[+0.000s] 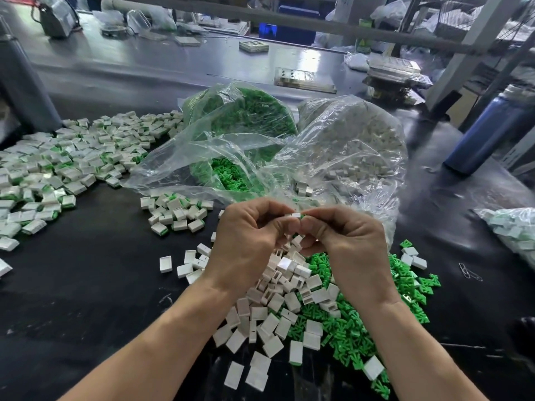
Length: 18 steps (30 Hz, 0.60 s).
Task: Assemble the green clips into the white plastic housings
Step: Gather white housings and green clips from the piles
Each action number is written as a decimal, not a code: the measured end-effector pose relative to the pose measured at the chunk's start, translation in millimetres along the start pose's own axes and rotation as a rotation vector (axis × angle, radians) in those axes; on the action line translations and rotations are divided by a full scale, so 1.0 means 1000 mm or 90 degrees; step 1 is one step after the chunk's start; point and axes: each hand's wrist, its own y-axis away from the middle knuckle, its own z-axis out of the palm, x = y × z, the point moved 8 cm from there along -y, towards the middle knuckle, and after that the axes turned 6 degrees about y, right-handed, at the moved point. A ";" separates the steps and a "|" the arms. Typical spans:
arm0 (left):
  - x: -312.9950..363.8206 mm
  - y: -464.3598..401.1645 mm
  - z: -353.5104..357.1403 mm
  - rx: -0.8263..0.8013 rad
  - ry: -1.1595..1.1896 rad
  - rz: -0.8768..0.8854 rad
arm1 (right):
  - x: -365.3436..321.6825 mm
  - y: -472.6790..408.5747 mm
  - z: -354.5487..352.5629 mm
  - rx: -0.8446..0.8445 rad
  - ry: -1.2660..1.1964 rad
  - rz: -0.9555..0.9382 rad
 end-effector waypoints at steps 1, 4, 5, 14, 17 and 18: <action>0.001 0.000 0.000 -0.004 -0.008 0.008 | -0.001 0.000 0.000 0.004 0.003 -0.006; 0.000 -0.002 0.001 -0.018 -0.051 0.021 | 0.000 -0.002 -0.002 0.015 0.010 -0.016; -0.001 -0.002 0.001 -0.020 -0.065 0.020 | 0.000 -0.003 -0.002 0.014 0.015 -0.020; -0.003 -0.002 0.000 -0.013 -0.136 0.029 | 0.003 -0.003 -0.002 -0.003 0.019 -0.004; 0.000 -0.001 0.002 -0.009 -0.136 0.036 | 0.009 -0.004 -0.003 -0.013 -0.027 0.043; 0.001 -0.001 0.003 -0.007 -0.131 0.040 | 0.010 -0.004 -0.002 -0.023 -0.045 0.056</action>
